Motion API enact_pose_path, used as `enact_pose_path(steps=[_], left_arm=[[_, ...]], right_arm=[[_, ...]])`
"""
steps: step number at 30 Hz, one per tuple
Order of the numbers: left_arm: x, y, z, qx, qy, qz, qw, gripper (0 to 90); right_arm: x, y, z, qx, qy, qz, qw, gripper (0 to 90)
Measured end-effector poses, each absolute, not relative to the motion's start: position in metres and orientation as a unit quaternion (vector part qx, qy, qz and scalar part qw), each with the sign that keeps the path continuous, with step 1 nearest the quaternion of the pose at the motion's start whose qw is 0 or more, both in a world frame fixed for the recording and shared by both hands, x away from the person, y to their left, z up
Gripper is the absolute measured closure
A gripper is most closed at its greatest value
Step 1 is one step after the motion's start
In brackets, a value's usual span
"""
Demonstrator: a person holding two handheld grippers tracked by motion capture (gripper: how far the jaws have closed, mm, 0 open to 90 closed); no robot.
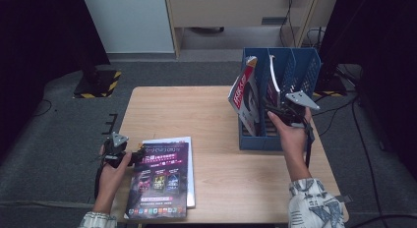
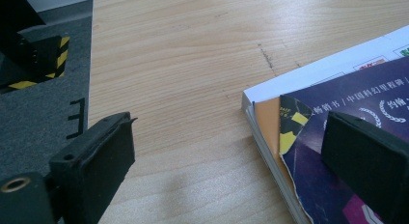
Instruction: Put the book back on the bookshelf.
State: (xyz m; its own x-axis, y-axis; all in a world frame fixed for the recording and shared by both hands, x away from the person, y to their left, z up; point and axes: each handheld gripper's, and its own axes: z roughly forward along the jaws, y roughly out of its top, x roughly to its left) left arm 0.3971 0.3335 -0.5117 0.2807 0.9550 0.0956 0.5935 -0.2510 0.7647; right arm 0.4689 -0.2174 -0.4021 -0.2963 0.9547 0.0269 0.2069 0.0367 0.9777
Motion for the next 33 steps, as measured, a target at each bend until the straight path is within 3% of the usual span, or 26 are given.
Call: enact_pose_path(steps=[33], left_arm=[[0.394, 0.329, -0.509, 0.733, 0.524, 0.283, 0.328, 4.4]], right_arm=[[0.399, -0.229, -0.413, 0.464, 0.616, 0.513, 0.376, 6.5]])
